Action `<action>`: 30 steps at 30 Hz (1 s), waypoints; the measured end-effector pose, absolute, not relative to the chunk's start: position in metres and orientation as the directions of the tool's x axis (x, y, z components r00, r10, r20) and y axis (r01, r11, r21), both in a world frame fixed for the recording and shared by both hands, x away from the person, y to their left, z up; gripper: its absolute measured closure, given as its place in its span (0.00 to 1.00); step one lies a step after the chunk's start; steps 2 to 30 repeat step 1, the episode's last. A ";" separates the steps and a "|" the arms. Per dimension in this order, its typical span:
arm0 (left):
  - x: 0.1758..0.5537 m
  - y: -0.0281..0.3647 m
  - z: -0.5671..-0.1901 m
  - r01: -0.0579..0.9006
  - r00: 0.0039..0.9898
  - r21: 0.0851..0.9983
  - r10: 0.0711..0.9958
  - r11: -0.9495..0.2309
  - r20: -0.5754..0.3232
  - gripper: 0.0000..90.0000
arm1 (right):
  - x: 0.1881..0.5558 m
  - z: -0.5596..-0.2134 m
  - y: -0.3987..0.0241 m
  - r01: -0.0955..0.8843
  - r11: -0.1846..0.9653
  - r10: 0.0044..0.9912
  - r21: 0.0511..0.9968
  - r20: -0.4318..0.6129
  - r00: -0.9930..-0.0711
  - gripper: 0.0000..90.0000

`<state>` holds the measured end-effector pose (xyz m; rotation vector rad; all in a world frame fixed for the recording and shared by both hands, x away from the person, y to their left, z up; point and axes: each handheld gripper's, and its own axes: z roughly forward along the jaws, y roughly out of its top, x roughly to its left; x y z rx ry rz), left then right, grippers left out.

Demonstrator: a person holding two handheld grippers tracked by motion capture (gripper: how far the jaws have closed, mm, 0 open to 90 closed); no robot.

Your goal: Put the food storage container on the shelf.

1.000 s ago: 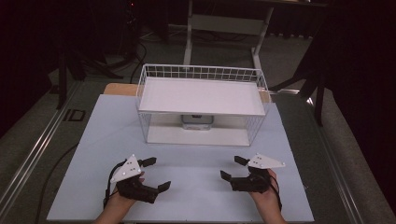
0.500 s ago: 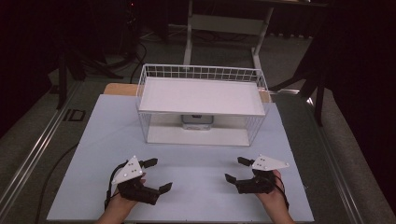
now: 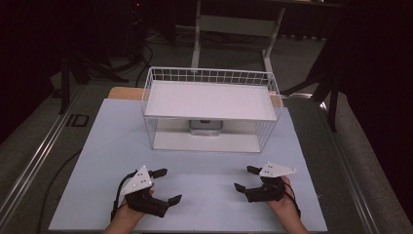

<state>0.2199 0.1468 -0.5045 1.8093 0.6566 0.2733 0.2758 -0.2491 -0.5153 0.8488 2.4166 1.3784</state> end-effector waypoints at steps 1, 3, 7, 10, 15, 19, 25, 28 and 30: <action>0.220 0.147 -0.505 0.298 0.817 0.931 0.560 -0.209 -0.136 0.04 | 0.276 -0.515 -0.249 0.371 0.387 0.585 0.844 0.086 -0.806 0.19; 0.220 0.147 -0.505 0.298 0.817 0.931 0.560 -0.209 -0.136 0.04 | 0.276 -0.515 -0.249 0.371 0.387 0.585 0.844 0.086 -0.806 0.19; 0.220 0.147 -0.505 0.298 0.817 0.931 0.560 -0.209 -0.136 0.04 | 0.276 -0.515 -0.249 0.371 0.387 0.585 0.844 0.086 -0.806 0.19; 0.220 0.147 -0.505 0.298 0.817 0.931 0.560 -0.209 -0.136 0.04 | 0.276 -0.515 -0.249 0.371 0.387 0.585 0.844 0.086 -0.806 0.19; 0.220 0.147 -0.505 0.298 0.817 0.931 0.560 -0.209 -0.136 0.04 | 0.276 -0.515 -0.249 0.371 0.387 0.585 0.844 0.086 -0.806 0.19; 0.220 0.147 -0.505 0.298 0.817 0.931 0.560 -0.209 -0.136 0.04 | 0.276 -0.515 -0.249 0.371 0.387 0.585 0.844 0.086 -0.806 0.19; 0.220 0.147 -0.505 0.298 0.817 0.931 0.560 -0.209 -0.136 0.04 | 0.276 -0.515 -0.249 0.371 0.387 0.585 0.844 0.086 -0.806 0.19; 0.220 0.147 -0.505 0.298 0.817 0.931 0.560 -0.209 -0.136 0.04 | 0.276 -0.515 -0.249 0.371 0.387 0.585 0.844 0.086 -0.806 0.19; 0.220 0.147 -0.505 0.298 0.817 0.931 0.560 -0.209 -0.136 0.04 | 0.276 -0.515 -0.249 0.371 0.387 0.585 0.844 0.086 -0.806 0.19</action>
